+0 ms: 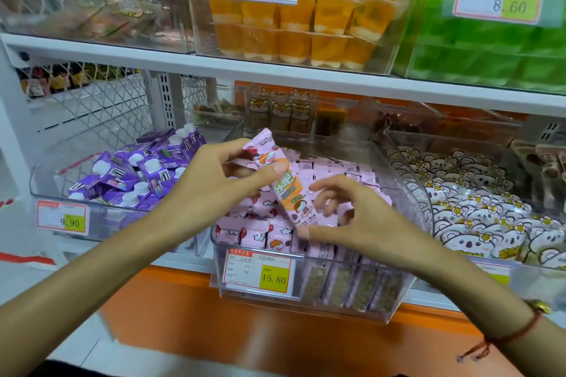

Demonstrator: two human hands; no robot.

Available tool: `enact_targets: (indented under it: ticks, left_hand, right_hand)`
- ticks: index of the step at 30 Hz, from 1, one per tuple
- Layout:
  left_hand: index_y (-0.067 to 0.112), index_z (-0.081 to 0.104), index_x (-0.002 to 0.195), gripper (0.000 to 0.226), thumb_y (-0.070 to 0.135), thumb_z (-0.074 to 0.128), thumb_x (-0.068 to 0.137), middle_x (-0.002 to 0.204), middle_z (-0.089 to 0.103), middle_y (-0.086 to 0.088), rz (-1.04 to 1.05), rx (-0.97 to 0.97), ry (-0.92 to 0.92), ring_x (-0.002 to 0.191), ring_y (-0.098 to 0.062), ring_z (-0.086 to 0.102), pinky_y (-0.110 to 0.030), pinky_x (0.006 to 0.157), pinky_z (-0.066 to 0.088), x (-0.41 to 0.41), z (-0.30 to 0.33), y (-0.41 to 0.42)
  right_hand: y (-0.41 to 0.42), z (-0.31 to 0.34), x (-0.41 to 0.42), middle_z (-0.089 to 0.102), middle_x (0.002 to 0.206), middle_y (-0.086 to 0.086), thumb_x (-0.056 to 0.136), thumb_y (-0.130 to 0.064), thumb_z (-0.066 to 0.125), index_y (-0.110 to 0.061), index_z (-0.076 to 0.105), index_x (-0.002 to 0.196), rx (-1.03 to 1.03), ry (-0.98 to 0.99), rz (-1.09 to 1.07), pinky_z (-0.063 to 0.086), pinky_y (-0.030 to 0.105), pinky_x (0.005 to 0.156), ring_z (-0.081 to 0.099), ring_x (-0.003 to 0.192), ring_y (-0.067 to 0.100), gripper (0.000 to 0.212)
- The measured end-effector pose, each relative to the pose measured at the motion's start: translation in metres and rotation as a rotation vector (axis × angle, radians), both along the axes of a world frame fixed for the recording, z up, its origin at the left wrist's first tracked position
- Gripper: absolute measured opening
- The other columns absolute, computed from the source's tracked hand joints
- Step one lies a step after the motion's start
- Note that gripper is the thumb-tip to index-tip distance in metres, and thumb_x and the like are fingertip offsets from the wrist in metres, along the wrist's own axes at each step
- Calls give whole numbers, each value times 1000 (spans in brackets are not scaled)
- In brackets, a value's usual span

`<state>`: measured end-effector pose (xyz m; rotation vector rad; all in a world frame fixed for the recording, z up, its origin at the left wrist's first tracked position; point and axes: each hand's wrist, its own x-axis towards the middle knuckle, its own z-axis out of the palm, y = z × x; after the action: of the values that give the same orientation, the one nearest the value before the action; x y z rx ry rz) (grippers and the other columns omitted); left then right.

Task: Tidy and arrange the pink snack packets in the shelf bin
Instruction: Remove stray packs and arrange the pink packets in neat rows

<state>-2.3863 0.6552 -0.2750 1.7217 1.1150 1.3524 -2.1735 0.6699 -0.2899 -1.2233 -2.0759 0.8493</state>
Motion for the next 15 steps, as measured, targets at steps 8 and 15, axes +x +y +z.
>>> enact_targets:
  ticks: [8, 15]
  left_hand:
    - [26, 72, 90, 19, 39, 69, 76, 85, 73, 5, -103, 23, 187, 73, -8, 68, -15, 64, 52, 2, -4, -1]
    - [32, 70, 106, 37, 47, 70, 72, 94, 69, 18, -143, 71, 357, 87, -3, 64, -25, 77, 53, 2, -4, -1]
  right_hand:
    - [2, 11, 12, 57, 87, -13, 69, -35, 77, -32, 68, 77, 188, -390, 67, 37, 8, 68, 51, 83, -5, 12]
    - [6, 13, 14, 59, 90, -7, 75, -42, 75, -28, 69, 87, 146, -400, 150, 37, 13, 65, 48, 76, 0, 19]
